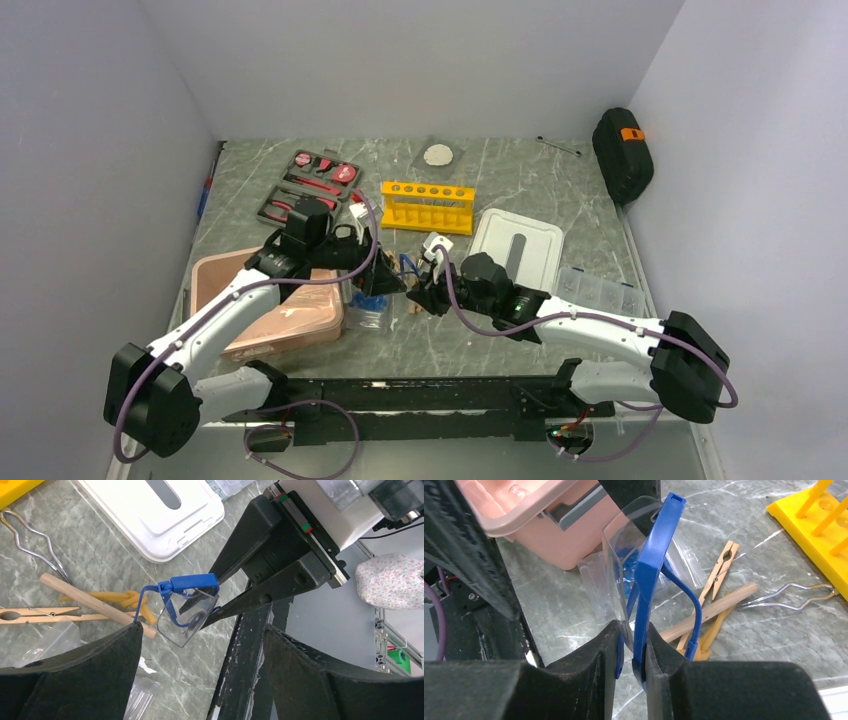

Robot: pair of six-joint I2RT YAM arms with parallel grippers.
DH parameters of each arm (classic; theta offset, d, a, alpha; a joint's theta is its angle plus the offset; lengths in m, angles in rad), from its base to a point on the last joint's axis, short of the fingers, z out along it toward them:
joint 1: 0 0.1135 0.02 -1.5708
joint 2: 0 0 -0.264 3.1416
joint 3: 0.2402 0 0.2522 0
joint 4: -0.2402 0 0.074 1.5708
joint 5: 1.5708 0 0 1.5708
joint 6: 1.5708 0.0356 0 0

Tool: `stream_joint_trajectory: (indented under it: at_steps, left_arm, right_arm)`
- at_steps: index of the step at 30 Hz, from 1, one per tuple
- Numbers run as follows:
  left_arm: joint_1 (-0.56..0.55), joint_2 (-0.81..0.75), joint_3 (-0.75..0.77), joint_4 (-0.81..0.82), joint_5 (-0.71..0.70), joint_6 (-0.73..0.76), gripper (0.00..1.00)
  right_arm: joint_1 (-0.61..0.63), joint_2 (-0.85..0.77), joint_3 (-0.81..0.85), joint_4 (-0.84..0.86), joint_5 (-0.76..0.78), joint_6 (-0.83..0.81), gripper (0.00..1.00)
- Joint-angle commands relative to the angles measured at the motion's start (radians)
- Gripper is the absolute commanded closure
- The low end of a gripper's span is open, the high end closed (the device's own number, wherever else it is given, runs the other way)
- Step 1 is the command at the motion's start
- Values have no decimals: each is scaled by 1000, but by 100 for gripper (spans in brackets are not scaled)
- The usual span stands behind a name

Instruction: Organize the chemistry lab equipment

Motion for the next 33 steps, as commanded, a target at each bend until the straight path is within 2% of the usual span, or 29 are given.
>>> stream_joint_trajectory:
  at_steps: [1, 16, 21, 25, 31, 33]
  left_arm:
    - [-17, 18, 26, 59, 25, -24, 14]
    - [-44, 61, 19, 100, 99, -57, 82]
    - [-50, 69, 16, 112, 124, -66, 99]
    - [-53, 63, 11, 121, 142, -65, 100]
    - [-55, 41, -7, 150, 154, -70, 100]
    - [-55, 35, -11, 158, 153, -73, 100]
  right_arm:
    - [-4, -25, -6, 84, -42, 5, 80]
    - [-35, -44, -50, 134, -102, 29, 81]
    - [-47, -57, -58, 144, -129, 32, 80]
    - [-63, -78, -73, 150, -142, 42, 77]
    - [-110, -130, -109, 188, -199, 74, 55]
    - [-122, -143, -115, 190, -213, 76, 45]
